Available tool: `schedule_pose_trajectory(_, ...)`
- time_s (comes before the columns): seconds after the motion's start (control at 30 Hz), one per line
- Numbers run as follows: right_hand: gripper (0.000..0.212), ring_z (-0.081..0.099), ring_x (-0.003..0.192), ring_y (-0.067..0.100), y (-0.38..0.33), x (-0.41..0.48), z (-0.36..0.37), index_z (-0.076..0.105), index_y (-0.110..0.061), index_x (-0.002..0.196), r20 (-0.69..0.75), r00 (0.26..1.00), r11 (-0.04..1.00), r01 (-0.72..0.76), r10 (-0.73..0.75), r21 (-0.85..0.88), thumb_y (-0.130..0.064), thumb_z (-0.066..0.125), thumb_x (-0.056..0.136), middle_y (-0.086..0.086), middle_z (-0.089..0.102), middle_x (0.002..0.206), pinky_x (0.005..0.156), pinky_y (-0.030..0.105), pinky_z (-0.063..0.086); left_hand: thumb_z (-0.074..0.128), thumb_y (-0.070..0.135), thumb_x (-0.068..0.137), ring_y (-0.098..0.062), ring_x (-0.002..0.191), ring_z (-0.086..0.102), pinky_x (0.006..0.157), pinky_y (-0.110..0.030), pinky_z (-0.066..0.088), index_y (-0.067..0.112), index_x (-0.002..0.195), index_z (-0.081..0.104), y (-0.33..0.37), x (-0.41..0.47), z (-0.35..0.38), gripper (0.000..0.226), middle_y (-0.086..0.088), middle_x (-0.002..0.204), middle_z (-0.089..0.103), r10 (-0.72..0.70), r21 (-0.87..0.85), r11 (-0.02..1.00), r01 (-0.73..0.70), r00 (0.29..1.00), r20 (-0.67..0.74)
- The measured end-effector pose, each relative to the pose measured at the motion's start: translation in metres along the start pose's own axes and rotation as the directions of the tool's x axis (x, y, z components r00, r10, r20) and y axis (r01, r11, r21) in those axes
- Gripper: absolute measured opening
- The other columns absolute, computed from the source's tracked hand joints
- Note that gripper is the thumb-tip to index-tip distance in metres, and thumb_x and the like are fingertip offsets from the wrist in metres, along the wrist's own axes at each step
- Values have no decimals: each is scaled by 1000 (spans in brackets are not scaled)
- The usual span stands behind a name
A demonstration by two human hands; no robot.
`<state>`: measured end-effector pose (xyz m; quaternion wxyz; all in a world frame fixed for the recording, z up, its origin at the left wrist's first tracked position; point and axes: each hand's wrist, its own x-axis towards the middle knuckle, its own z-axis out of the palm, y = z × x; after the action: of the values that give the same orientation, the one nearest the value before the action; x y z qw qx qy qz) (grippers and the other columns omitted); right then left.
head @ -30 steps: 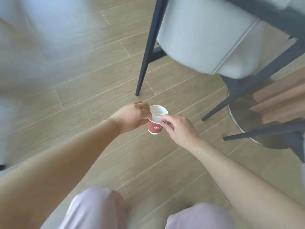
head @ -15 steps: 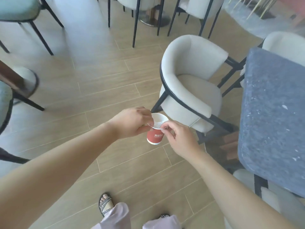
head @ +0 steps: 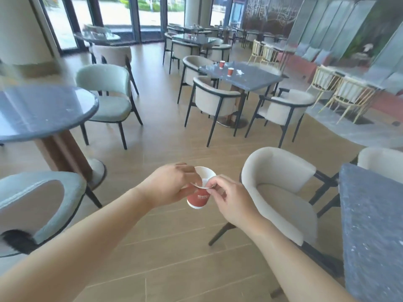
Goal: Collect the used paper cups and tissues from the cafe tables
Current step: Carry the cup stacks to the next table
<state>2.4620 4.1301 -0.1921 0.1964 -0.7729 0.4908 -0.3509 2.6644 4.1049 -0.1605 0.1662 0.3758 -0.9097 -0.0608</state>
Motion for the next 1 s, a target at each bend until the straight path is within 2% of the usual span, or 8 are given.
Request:
schedule_pose_trajectory(0.13,10,57,77,3,-28,34,32,61,-20,87,0,996,995,87,-87,56,-10,61,84,-16,60,88,69,28,50,60,23,88,-22,87,61,74,-36,48,22,103,69,-31,-31,-26,18,4,98,67,-79,37,996,82,995,-59)
schedule_pose_trajectory(0.33,10,60,76,7,-75,93,95,60,-21,83,4,978,969,207,-209,135,-11,64,83,-12,61,86,64,32,52,57,23,88,-23,87,60,75,-36,47,23,101,69,-93,-76,-71,17,5,99,66,-161,135,975,174,982,-102)
schedule_pose_trajectory(0.47,11,59,79,3,-104,131,129,65,-21,86,-15,962,944,271,-273,188,-12,67,82,-12,63,89,63,13,41,61,16,84,-25,82,61,71,-38,49,21,98,71,-128,-100,-99,18,3,92,67,-207,136,963,233,961,-182)
schedule_pose_trajectory(0.53,9,59,79,2,-113,146,144,66,-19,86,-15,957,936,286,-289,206,-11,67,82,-12,64,90,64,9,38,61,14,83,-25,83,60,73,-40,49,20,98,71,-141,-110,-108,19,2,92,67,-239,130,954,268,949,-205)
schedule_pose_trajectory(0.83,9,59,82,1,-116,220,184,64,-19,86,41,928,903,350,-370,248,-11,65,84,-13,62,94,67,10,40,69,22,79,-24,94,60,82,-38,48,22,95,72,-205,-111,-117,17,1,105,63,-380,100,899,427,872,-309)
schedule_pose_trajectory(1.0,10,60,84,4,-95,281,196,63,-21,84,1,916,875,383,-401,298,-11,66,83,-13,60,95,67,20,48,67,27,81,-24,103,55,90,-36,45,24,99,71,-252,-78,-119,19,1,115,58,-464,74,862,502,839,-282)
